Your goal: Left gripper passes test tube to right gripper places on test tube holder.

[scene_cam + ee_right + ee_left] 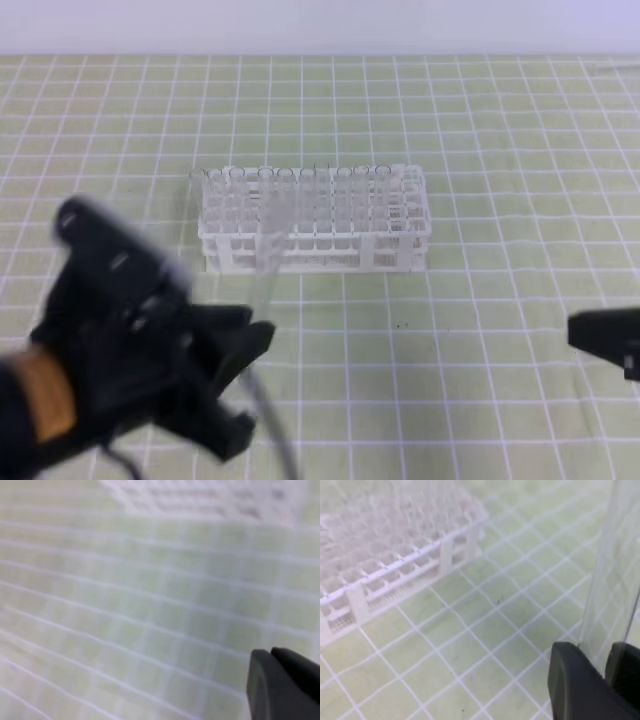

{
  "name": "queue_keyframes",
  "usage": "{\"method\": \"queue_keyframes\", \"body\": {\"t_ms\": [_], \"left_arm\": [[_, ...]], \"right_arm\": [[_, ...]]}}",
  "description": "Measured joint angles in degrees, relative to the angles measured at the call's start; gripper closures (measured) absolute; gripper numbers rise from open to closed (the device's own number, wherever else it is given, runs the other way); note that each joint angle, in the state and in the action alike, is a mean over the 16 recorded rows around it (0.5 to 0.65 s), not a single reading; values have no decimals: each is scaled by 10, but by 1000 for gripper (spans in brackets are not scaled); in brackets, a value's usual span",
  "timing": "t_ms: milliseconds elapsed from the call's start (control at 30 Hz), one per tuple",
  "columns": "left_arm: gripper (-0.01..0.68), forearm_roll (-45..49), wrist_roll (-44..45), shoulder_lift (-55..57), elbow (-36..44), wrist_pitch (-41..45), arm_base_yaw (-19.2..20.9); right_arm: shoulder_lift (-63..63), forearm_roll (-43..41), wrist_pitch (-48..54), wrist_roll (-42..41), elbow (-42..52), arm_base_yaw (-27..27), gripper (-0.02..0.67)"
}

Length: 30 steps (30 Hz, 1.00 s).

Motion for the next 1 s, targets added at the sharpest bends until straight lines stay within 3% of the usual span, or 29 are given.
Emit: {"method": "queue_keyframes", "body": {"t_ms": [200,367,633,1000], "left_arm": [[666,-1,-19,-96,143,-147,0],[666,-8,-26,-130,211,-231,1],[666,-22,-29,-131,232,-280,1],[666,-32,-29,-100,232,-289,1]], "right_arm": [[9,63,-28,-56,-37,30,651],[21,69,-74,-82,-78,80,651],[22,70,-217,-162,-100,205,651],[-24,126,-499,-314,16,418,651]]}}
